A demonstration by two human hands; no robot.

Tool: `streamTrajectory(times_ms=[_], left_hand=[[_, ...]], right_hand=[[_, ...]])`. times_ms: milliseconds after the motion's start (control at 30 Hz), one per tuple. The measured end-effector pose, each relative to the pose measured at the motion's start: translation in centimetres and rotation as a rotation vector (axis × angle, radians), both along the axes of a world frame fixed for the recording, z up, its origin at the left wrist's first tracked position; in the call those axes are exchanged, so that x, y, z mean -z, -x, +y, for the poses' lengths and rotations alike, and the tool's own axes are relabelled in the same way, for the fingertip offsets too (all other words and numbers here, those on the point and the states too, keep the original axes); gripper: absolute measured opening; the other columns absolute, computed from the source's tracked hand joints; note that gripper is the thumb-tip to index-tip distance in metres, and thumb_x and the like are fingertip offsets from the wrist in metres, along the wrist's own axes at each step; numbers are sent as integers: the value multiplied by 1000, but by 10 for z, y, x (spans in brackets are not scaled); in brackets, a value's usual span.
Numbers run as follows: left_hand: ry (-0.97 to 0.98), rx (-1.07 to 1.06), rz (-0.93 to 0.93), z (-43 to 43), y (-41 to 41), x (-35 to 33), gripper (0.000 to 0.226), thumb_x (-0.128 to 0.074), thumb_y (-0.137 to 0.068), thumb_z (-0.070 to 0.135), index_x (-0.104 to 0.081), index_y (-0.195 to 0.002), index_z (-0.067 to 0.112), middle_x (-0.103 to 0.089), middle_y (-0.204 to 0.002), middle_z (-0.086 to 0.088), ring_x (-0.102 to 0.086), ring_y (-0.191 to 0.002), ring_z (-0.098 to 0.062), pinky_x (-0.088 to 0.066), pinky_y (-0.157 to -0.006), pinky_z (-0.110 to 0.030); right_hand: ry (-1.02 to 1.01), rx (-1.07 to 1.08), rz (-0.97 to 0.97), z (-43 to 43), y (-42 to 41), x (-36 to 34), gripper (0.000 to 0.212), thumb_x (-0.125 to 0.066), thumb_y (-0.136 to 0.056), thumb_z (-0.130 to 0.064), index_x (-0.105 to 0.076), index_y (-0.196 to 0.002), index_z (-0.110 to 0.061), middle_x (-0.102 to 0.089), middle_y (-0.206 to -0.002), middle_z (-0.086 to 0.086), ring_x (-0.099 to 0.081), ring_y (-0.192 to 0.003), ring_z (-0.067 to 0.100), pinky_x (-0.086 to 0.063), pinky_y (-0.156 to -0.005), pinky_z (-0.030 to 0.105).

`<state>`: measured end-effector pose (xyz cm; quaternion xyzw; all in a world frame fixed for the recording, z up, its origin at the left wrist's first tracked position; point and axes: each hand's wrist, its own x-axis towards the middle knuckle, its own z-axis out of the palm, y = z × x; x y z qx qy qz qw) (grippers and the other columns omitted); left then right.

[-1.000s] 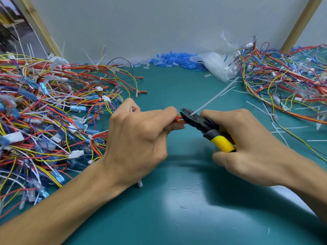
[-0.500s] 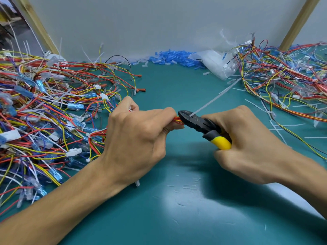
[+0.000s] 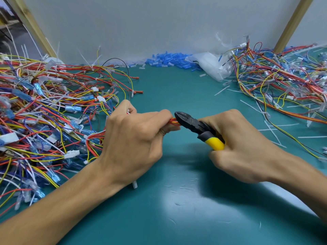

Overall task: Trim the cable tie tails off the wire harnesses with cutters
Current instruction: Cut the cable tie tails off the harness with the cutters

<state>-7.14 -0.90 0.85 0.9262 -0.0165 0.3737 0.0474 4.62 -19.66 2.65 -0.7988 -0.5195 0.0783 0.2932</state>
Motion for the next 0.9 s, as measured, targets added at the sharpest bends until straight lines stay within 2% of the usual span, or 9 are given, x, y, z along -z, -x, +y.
streamTrajectory(times_ms=[100,200,267,367,467,533,667,800,900], left_hand=[[18,-5,8,0,-1,2,33,-57,-105,26,-59,-73,18,-44,-56,10,-25,-56,-33,-35,-62,-45],[57,1,-10,0,-1,3,36,-58,-106,31,-60,-73,17,-27,-57,15,-26,-55,-33,-35,-63,-42],[86,-1,-13,2,-2,3,36,-59,-106,33,-59,-73,17,-19,-55,16,-28,-54,-33,-35,-62,-41],[110,11,3,2,-2,1,34,-57,-106,39,-58,-78,19,-23,-56,17,-30,-57,-29,-35,-64,-41],[161,80,41,-2,-3,3,24,-60,-101,43,-64,-100,19,-45,-70,19,-27,-67,-9,-37,-71,-41],[194,114,85,-4,-3,4,31,-63,-98,44,-61,-116,19,-54,-79,14,-29,-73,-4,-37,-74,-38],[172,146,137,-5,-3,3,47,-69,-93,42,-54,-129,16,-55,-94,10,-43,-82,-11,-39,-81,-38],[103,100,48,-3,-2,-3,47,-68,-94,39,-57,-131,12,-59,-114,2,-56,-101,-23,-39,-94,-41],[76,44,-28,-3,-1,-6,52,-71,-90,32,-57,-134,10,-57,-132,-4,-56,-119,-27,-39,-103,-43]], right_hand=[[-8,0,51,0,-2,-1,19,-43,-61,-10,-26,-67,-11,-19,-67,8,-14,-61,14,-11,-51,32],[-53,32,196,0,-4,-3,22,-49,-56,-9,-29,-67,-9,-20,-61,-2,-17,-58,15,-14,-50,38],[-126,63,366,2,-6,-5,25,-51,-52,-7,-31,-67,-8,-24,-60,1,-20,-59,21,-16,-49,43],[-279,93,532,0,-11,-6,25,-54,-51,-3,-36,-67,-5,-28,-59,3,-24,-55,22,-20,-47,34],[-369,38,676,0,-9,-5,10,-64,-70,-6,-61,-80,-8,-31,-61,3,-26,-51,20,-25,-46,26],[-370,8,624,2,-5,-2,8,-72,-82,-21,-71,-87,-16,-31,-63,10,-29,-52,19,-26,-47,29],[-339,4,429,6,-1,3,12,-73,-83,-30,-70,-81,-18,-42,-62,13,-38,-53,15,-30,-49,30],[-602,134,637,5,-12,4,12,-68,-83,-21,-67,-72,-16,-43,-54,-2,-35,-47,15,-31,-45,23],[-717,206,714,3,-18,-4,17,-64,-87,-23,-68,-71,-18,-51,-54,7,-32,-45,16,-29,-45,23]])
